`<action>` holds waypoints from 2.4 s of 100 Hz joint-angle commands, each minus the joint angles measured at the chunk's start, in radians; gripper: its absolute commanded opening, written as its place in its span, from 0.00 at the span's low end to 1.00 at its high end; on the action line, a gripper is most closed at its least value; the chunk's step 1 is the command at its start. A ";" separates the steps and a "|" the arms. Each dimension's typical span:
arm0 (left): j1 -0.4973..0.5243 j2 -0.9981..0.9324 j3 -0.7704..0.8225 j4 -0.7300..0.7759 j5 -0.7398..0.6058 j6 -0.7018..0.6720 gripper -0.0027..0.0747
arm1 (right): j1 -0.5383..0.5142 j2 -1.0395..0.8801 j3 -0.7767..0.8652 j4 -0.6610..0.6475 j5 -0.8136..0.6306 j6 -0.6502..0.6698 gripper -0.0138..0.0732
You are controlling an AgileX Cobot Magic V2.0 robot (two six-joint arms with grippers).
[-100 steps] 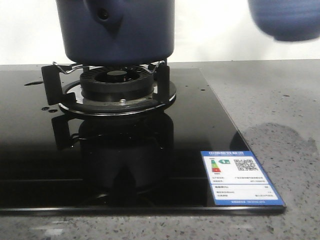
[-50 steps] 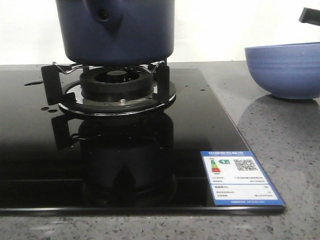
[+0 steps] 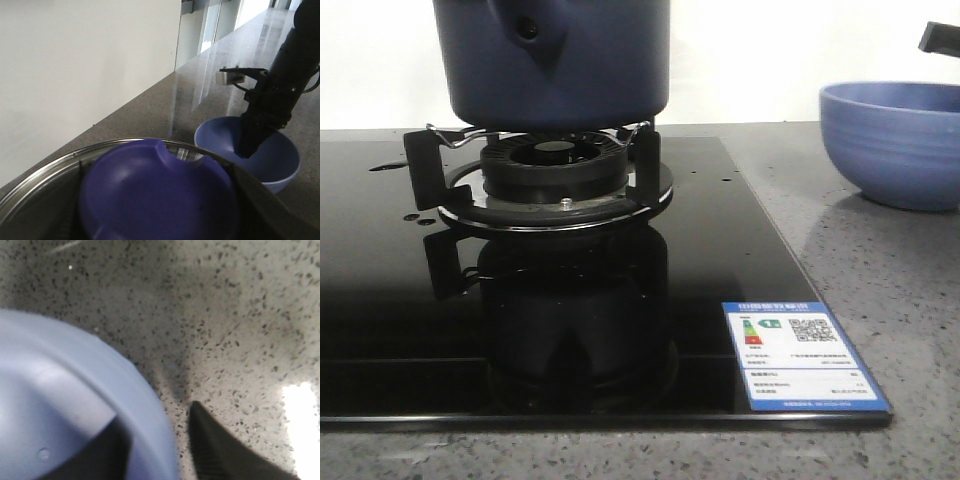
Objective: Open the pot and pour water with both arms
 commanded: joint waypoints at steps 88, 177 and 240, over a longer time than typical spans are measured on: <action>-0.007 0.015 -0.040 -0.087 -0.014 0.007 0.33 | 0.001 -0.448 -0.614 0.420 -0.098 -0.096 0.69; 0.024 0.026 -0.040 -0.077 0.020 0.005 0.42 | 0.001 -0.511 -0.614 0.454 -0.085 -0.098 0.69; 0.051 -0.091 -0.040 -0.087 -0.014 0.005 0.78 | 0.001 -0.511 -0.614 0.457 -0.090 -0.112 0.69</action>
